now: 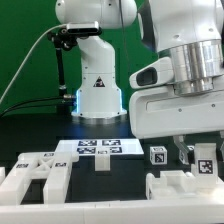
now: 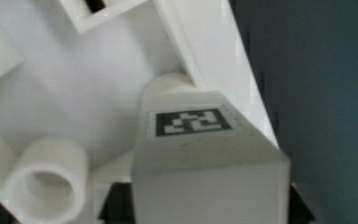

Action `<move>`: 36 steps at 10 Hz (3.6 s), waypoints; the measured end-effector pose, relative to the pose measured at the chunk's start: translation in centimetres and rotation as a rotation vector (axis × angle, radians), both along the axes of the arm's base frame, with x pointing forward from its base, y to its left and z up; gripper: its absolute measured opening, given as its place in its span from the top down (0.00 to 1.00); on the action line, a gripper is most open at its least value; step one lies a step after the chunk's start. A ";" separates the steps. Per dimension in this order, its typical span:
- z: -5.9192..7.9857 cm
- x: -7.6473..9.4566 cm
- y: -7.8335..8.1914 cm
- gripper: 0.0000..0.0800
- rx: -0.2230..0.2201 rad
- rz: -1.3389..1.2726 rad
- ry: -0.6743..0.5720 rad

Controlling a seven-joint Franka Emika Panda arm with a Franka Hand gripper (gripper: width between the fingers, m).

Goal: Assemble chair

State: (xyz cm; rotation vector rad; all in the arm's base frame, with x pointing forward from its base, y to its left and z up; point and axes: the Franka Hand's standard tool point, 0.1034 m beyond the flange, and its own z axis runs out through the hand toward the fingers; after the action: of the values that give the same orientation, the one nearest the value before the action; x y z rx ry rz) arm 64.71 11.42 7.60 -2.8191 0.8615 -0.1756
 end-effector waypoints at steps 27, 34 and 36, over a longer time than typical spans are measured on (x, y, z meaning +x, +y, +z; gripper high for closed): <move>-0.6 0.1 0.8 0.64 0.075 -0.643 0.162; -1.2 0.3 0.4 0.34 0.044 -0.302 0.100; -1.2 0.3 0.3 0.21 0.021 -0.151 0.078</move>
Offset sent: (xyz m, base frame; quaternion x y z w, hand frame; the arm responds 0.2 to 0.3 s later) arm 0.0145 0.0163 -0.0132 0.0085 0.0056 0.4281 0.9037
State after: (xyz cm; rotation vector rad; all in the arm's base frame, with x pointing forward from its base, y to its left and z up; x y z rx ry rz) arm 65.06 11.73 6.41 -2.7574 1.0874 -0.0770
